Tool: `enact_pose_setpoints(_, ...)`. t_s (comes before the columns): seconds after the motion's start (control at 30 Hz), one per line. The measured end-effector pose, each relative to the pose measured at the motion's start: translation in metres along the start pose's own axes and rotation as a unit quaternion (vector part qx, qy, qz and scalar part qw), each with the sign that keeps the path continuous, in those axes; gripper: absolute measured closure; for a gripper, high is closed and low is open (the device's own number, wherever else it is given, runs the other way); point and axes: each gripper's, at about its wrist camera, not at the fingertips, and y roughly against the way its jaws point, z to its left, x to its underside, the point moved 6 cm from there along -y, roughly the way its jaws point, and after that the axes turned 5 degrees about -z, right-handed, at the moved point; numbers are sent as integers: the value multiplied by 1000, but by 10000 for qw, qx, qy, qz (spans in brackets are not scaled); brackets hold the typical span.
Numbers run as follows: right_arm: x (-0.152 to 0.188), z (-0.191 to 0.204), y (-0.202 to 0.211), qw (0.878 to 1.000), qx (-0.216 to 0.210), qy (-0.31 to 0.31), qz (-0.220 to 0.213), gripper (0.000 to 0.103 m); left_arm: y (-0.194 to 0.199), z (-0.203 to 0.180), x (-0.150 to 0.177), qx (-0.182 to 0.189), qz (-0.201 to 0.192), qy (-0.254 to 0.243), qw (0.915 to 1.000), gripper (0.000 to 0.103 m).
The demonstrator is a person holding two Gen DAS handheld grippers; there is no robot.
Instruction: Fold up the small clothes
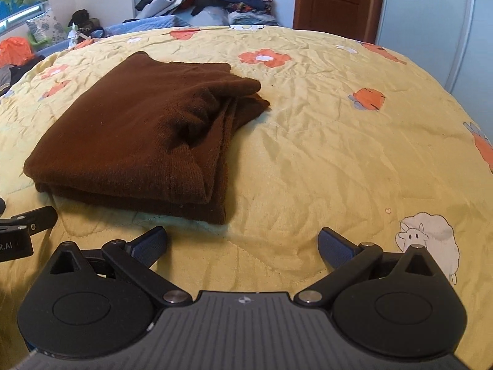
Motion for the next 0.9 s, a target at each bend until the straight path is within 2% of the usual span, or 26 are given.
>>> enact_pose_setpoints(0.9,0,5,0,9999,80,-77,111,0,-4,0,-5,-34,287,74,9996,0)
